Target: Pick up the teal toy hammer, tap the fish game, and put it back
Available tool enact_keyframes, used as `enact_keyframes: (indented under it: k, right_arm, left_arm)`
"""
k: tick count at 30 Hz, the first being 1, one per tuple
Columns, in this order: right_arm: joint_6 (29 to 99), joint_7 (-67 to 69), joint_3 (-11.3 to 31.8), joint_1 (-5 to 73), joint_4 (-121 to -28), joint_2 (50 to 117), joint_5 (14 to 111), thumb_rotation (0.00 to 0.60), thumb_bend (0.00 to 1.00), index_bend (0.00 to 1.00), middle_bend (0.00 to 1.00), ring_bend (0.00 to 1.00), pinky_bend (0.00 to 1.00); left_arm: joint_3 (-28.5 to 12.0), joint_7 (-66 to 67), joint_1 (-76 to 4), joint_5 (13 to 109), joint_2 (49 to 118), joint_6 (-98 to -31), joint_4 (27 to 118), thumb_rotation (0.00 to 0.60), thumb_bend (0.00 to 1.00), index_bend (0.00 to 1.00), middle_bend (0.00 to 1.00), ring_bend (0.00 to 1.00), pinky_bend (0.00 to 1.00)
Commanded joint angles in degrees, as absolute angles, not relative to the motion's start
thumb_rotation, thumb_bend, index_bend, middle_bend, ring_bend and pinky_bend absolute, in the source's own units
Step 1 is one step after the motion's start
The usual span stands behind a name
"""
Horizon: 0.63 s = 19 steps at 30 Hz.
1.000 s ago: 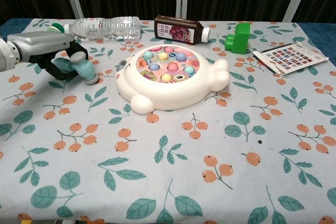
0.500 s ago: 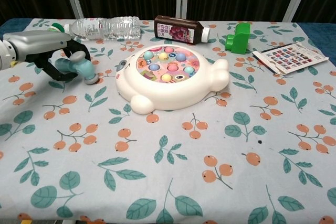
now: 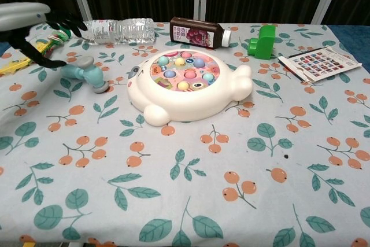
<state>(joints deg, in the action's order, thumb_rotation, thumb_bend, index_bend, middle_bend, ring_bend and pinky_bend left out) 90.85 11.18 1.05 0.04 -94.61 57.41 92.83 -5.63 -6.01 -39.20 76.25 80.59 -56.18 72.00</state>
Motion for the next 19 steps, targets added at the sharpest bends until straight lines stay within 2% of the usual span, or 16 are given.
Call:
enact_keyframes:
  k: [1,7,13,19]
  right_arm:
    - [89.9,13.0,1.3,0.6,-94.3,57.0,92.3,0.600,0.22,0.00,0.14,0.00,0.00]
    - [87.7,15.8,1.6,2.1,-93.3,57.0,91.9,0.600,0.22,0.00,0.14,0.00,0.00]
    - [88.1,16.5,1.5,2.6,-93.0,57.4,93.1,0.600,0.22,0.00,0.14,0.00,0.00]
    - [88.5,14.9,1.2,2.4,-93.3,58.2,93.7,0.600,0.22,0.00,0.14,0.00,0.00]
  left_arm:
    - [-7.1,-7.1,-33.4,73.5,75.9,-63.3,75.3,0.600,0.21,0.19,0.20,0.13,0.17]
    - [-6.3,-5.7,-24.8,71.5,72.7,-73.4,78.7,0.600,0.19,0.21,0.21,0.13,0.16]
    - [-2.5,-2.0,-15.4,73.8,71.0,-84.7,84.0,0.600,0.19,0.24,0.22,0.13,0.16]
    - [0.2,0.3,-10.0,76.7,70.8,-90.3,87.9,0.600,0.20,0.24,0.22,0.13,0.16]
